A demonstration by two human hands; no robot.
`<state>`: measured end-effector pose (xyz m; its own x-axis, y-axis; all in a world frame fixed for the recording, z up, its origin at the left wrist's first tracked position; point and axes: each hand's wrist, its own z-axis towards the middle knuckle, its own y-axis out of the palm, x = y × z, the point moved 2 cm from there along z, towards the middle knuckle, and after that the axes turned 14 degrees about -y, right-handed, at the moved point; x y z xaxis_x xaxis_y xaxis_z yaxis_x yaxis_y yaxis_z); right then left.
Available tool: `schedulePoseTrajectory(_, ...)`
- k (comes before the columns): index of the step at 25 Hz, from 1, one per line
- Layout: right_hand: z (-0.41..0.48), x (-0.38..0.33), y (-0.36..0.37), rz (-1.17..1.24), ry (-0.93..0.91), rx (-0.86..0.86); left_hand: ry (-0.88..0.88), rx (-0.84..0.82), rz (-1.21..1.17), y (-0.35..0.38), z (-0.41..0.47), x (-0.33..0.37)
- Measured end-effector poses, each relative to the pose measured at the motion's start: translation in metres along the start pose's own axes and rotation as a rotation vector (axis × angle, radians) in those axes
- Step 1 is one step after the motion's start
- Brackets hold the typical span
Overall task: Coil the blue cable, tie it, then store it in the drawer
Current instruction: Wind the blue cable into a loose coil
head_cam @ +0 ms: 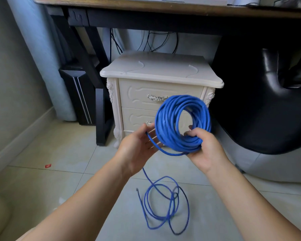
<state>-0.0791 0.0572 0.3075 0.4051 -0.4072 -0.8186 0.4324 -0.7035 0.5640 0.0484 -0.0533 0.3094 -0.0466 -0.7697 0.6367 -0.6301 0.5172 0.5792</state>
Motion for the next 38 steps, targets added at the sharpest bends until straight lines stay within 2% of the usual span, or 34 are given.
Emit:
schedulePoseTrajectory(5,-0.004,0.010,0.002,-0.260,0.054,-0.077,0.046,0.012,0.188,0.001,-0.009,0.007)
schedulePoseTrajectory(9,-0.009,0.009,0.007,-0.342,-0.002,-0.113,0.156,0.001,0.523,-0.001,-0.016,0.011)
schedulePoseTrajectory(13,-0.012,0.021,0.004,-0.443,0.026,-0.200,0.190,0.096,0.587,-0.011,-0.007,0.015)
schedulePoseTrajectory(15,-0.009,0.019,0.003,-0.389,0.078,-0.294,0.226,0.105,0.628,-0.015,-0.008,0.022)
schedulePoseTrajectory(18,0.010,0.002,-0.003,-0.265,0.051,-0.251,0.259,0.057,0.847,-0.020,-0.016,0.033)
schedulePoseTrajectory(20,0.021,0.002,-0.005,-0.436,-0.083,-0.201,0.251,-0.014,1.075,-0.021,-0.021,0.032)
schedulePoseTrajectory(21,0.023,0.008,-0.005,-0.511,-0.119,-0.252,0.244,-0.061,1.170,-0.019,-0.023,0.029)
schedulePoseTrajectory(23,0.018,0.026,-0.003,-0.569,-0.044,-0.417,0.219,-0.154,1.270,-0.015,-0.026,0.027)
schedulePoseTrajectory(25,0.012,0.031,0.000,-0.800,-0.018,-0.489,0.208,-0.160,1.307,-0.017,-0.029,0.030)
schedulePoseTrajectory(27,0.009,0.026,0.001,-1.010,-0.148,-0.451,0.221,-0.069,1.330,-0.023,-0.030,0.037)
schedulePoseTrajectory(29,0.005,0.019,0.005,-0.974,-0.324,-0.382,0.238,0.011,1.300,-0.029,-0.029,0.044)
schedulePoseTrajectory(32,-0.001,0.007,0.015,-0.871,-0.508,-0.410,0.255,0.017,1.194,-0.032,-0.028,0.050)
schedulePoseTrajectory(34,-0.002,0.004,0.017,-0.797,-0.513,-0.422,0.274,-0.018,1.113,-0.031,-0.028,0.050)
schedulePoseTrajectory(38,-0.005,0.012,0.012,-0.755,-0.366,-0.451,0.311,-0.033,0.906,-0.033,-0.024,0.048)
